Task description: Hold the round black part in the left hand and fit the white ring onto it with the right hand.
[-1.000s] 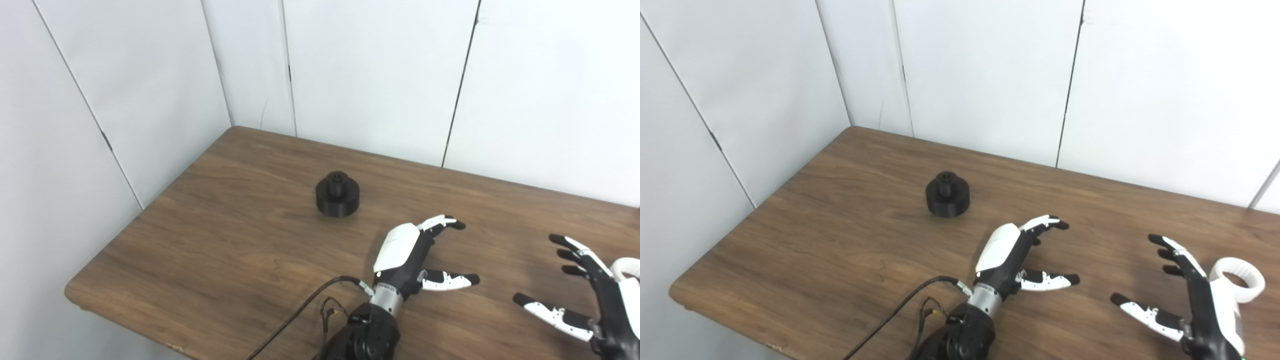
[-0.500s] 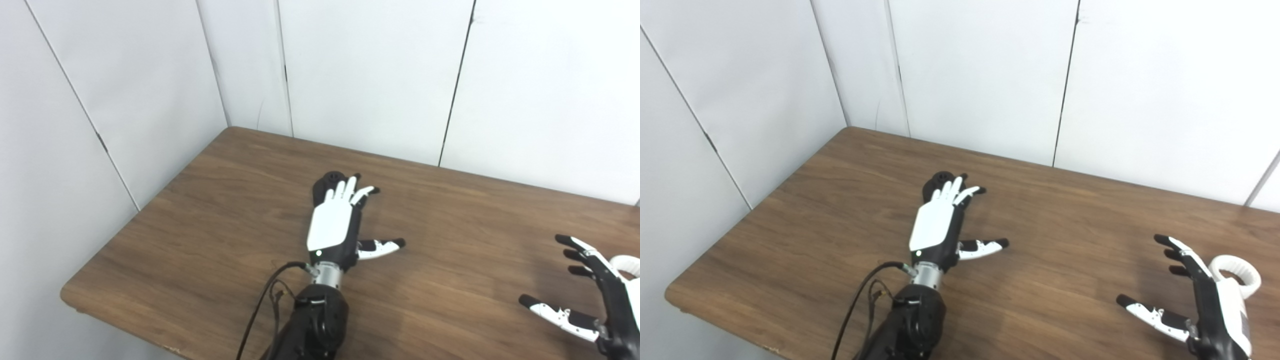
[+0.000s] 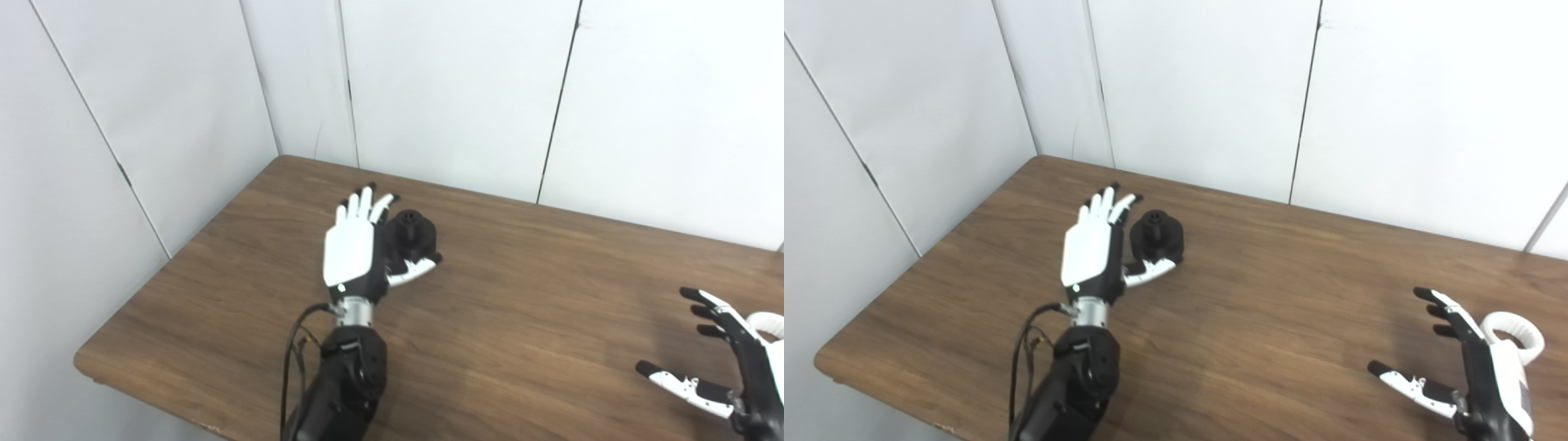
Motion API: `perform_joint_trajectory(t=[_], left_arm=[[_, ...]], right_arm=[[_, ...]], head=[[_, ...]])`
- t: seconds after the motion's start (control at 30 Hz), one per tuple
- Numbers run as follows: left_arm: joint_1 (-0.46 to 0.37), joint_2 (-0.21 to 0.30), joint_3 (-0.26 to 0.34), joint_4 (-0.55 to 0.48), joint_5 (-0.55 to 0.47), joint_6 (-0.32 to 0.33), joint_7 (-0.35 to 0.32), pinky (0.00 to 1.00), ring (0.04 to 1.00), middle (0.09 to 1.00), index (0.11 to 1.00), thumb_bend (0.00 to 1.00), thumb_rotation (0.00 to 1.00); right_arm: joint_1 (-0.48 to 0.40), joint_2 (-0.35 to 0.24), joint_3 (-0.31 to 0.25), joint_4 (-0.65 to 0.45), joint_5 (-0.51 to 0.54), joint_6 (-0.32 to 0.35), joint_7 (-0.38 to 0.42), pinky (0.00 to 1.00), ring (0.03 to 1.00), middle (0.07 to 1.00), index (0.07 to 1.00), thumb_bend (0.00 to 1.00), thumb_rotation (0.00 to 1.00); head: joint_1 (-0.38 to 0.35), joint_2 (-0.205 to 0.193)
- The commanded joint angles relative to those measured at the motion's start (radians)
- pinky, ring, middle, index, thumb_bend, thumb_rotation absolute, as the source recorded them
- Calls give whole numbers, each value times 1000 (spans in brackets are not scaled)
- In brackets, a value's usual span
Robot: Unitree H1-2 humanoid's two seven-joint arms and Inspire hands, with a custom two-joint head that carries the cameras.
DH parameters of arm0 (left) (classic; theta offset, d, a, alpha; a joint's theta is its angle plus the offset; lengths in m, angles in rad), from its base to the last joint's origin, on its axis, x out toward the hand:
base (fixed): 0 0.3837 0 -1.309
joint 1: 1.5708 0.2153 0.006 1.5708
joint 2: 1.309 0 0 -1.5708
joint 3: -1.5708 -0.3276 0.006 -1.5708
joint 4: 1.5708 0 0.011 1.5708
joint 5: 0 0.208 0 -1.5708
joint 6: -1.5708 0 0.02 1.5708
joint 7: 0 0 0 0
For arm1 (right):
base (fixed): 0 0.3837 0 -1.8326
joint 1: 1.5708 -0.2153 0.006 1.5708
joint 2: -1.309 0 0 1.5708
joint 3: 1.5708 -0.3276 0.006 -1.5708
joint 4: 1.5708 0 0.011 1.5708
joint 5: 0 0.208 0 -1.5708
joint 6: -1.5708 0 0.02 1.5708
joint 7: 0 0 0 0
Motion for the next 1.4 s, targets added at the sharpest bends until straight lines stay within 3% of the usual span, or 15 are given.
perform_joint_trajectory(t=[0.0, 0.1, 0.3, 0.43, 0.6, 0.73, 1.07, 1.37], left_arm=[[-50, 23, 12, -8, 10, -8, 42, 1000, 1000, 1000, 863, 908, 459], [-63, 38, 22, 6, 4, 2, 43, 1000, 1000, 1000, 866, 923, 458], [-97, 79, 27, 33, -9, 51, -29, 1000, 1000, 1000, 908, 989, 470], [-121, 128, 1, 37, -13, 92, -145, 1000, 1000, 1000, 911, 1000, 497], [-166, 219, -62, 66, -41, 134, -373, 1000, 1000, 1000, 888, 1000, 540], [-188, 249, -95, 92, -34, 145, -448, 1000, 1000, 1000, 849, 1000, 540], [-203, 256, -120, 134, -8, 147, -482, 1000, 1000, 1000, 841, 1000, 558], [-221, 245, -136, 200, 68, 148, -430, 1000, 1000, 1000, 852, 1000, 561]], right_arm=[[2, -1, -7, 6, 2, -34, -13, 718, 808, 851, 801, 817, 138], [2, -2, -8, 11, -3, -38, -18, 708, 802, 846, 798, 821, 136], [4, 0, -7, 6, -5, -32, -17, 718, 808, 848, 799, 820, 145], [6, 5, -7, -1, -3, -30, -16, 713, 807, 847, 797, 825, 136], [10, 5, -6, -9, -2, -36, -15, 709, 808, 853, 796, 820, 132], [14, 5, -6, -20, -10, -23, -13, 713, 812, 859, 796, 814, 128], [16, 12, -18, -26, -24, -13, -22, 717, 815, 868, 793, 830, 168], [21, 10, -28, -27, -31, -14, -22, 701, 806, 871, 794, 830, 170]], head=[[-1, 1], [0, 1], [-4, 1], [-13, 3], [-14, 7], [-14, 10], [-14, 13], [-14, 12]])
